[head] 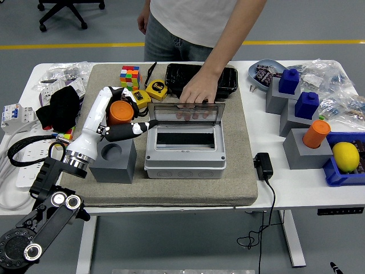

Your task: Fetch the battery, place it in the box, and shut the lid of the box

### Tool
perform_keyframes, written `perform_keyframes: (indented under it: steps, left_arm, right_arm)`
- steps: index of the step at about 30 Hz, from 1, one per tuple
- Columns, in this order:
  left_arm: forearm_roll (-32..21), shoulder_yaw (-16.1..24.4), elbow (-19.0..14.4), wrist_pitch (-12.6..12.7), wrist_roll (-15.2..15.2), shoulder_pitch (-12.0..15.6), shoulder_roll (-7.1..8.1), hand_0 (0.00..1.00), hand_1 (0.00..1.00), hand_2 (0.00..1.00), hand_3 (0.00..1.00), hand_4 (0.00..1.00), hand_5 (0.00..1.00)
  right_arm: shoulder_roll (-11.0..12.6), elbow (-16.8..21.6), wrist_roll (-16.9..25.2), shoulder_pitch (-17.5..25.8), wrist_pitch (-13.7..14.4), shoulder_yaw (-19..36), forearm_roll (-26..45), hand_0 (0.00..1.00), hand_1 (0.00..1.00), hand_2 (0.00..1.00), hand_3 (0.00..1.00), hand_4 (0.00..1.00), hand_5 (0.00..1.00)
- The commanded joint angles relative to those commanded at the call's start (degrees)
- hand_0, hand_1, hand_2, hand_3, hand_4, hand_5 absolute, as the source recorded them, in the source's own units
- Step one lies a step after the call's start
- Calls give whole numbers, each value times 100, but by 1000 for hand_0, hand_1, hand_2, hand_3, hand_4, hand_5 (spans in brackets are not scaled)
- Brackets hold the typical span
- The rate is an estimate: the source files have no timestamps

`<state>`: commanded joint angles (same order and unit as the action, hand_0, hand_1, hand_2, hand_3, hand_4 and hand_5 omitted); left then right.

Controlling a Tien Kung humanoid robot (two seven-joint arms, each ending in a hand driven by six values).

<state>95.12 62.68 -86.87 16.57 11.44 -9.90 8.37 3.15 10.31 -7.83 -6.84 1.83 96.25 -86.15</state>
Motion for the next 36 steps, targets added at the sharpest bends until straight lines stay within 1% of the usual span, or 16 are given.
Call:
perform_keyframes:
  steps: [2, 5, 6, 8, 11, 15, 21, 22, 27, 31, 32, 36]
  left_arm:
    - [414, -131, -61, 31, -24, -37, 24, 35, 2, 2, 2, 983, 259]
    - [854, -386, -119, 98, -36, -102, 54, 35, 2, 2, 2, 983, 259]
    - [930, -449, -133, 110, -38, -116, 62, 32, 2, 3, 2, 967, 271]
    - [1091, -685, -158, 139, -57, -174, 88, 32, 2, 3, 2, 967, 271]
    - [1194, -1012, -104, 172, -79, -276, 105, 32, 2, 3, 2, 967, 271]
    - [1144, -1475, 69, 210, -71, -427, 98, 34, 2, 2, 2, 962, 271]
    - [1089, -1880, 417, 299, -15, -646, 28, 35, 2, 2, 2, 961, 264]
    - [1075, -1963, 525, 321, -2, -713, 5, 35, 2, 2, 2, 961, 264]
    - [983, -2160, 869, 418, 61, -916, -103, 40, 2, 2, 2, 963, 257]
    - [827, -2326, 1205, 511, 121, -1132, -227, 44, 2, 2, 2, 963, 262]
    - [815, -2346, 1237, 519, 126, -1155, -237, 44, 2, 2, 2, 963, 262]
    - [675, -2519, 1519, 578, 173, -1466, -326, 44, 2, 2, 2, 963, 262]
  right_arm:
    - [2, 0, 3, -8, 5, 1, -1, 978, 864, 809, 815, 998, 998]
    - [1, 0, 5, -12, 7, -7, 2, 978, 864, 809, 815, 998, 998]
    - [1, 0, 5, -12, 9, -5, 0, 978, 863, 808, 813, 998, 998]
    - [3, 0, 1, -10, 10, 1, -9, 978, 863, 808, 813, 998, 998]
    - [5, 0, -2, -9, 11, 14, -30, 978, 863, 808, 813, 998, 998]
    - [12, 0, 13, -16, 18, 30, -53, 976, 863, 809, 810, 998, 998]
    - [15, 0, 11, -18, 19, 30, -85, 976, 862, 807, 810, 998, 998]
    - [17, 0, 3, -17, 17, 37, -104, 976, 862, 807, 810, 998, 998]
    - [26, 0, -5, -13, 17, 40, -135, 975, 861, 809, 810, 998, 998]
    - [21, 0, -11, -4, 13, 36, -159, 974, 861, 809, 810, 998, 998]
    - [20, 0, -12, -4, 12, 36, -161, 974, 861, 809, 810, 998, 998]
    - [28, 0, -7, -17, 10, 8, -160, 973, 861, 806, 809, 998, 998]
